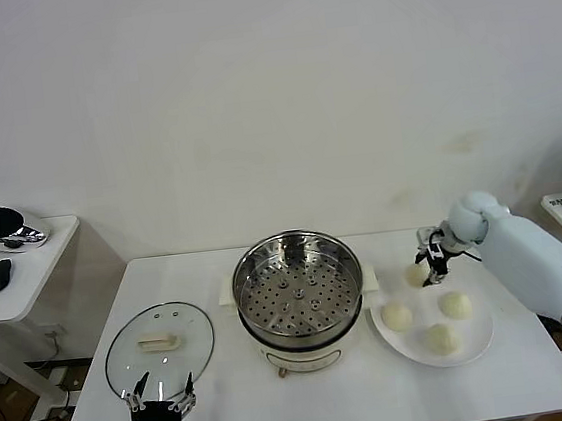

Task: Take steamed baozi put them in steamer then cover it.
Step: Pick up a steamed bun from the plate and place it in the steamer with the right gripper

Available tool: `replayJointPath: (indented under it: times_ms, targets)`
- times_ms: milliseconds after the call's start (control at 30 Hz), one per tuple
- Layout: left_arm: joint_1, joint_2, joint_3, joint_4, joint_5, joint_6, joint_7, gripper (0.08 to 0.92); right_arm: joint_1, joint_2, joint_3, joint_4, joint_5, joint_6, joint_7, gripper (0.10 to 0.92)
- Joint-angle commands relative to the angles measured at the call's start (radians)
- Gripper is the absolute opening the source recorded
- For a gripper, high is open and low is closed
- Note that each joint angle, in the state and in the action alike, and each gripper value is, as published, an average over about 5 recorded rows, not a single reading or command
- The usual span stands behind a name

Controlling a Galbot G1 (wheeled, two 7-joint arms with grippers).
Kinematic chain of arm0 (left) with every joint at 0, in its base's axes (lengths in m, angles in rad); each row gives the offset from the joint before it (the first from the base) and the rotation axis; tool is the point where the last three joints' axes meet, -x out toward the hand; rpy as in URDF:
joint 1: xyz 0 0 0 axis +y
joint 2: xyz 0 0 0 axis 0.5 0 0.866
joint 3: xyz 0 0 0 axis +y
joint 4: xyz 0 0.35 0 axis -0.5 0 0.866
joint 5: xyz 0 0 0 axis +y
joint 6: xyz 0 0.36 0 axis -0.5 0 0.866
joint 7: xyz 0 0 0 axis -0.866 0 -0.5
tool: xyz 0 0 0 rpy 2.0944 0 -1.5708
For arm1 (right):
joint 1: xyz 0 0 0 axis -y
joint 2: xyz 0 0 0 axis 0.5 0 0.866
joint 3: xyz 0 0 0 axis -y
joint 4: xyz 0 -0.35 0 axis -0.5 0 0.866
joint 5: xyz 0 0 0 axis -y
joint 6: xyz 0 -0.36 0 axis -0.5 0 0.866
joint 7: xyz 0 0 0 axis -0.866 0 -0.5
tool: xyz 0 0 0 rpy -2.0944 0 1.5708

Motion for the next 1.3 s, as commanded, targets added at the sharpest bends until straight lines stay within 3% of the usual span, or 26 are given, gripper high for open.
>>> replayJointPath:
  times_ms: [33, 367, 600, 700, 1033, 1300]
  targets:
    - [-0.002, 0.000, 0.001, 0.000, 0.000, 0.000, -0.001, 0.823, 0.105, -0.028, -0.045, 0.031, 0.089, -0.002, -0.011, 0.603]
    - [-0.008, 0.010, -0.011, 0.000, -0.009, -0.002, -0.012, 0.823, 0.467, 0.076, -0.282, -0.047, 0.283, 0.079, -0.113, 0.602]
    - [0.000, 0.011, -0.021, -0.012, -0.014, -0.008, -0.022, 0.823, 0.591, 0.311, -0.266, -0.321, 0.374, 0.501, -0.270, 0.605]
    - [0.004, 0.006, -0.023, -0.021, -0.014, -0.008, -0.025, 0.823, 0.591, 0.376, -0.241, -0.369, 0.375, 0.641, -0.326, 0.607]
    - [0.022, -0.002, -0.031, -0.033, -0.010, -0.010, -0.034, 0.823, 0.535, 0.416, -0.309, -0.191, 0.301, 0.855, -0.324, 0.611]
    - [0.038, -0.012, -0.034, -0.054, -0.005, -0.010, -0.042, 0.823, 0.470, 0.462, -0.306, -0.104, 0.101, 0.927, -0.259, 0.611]
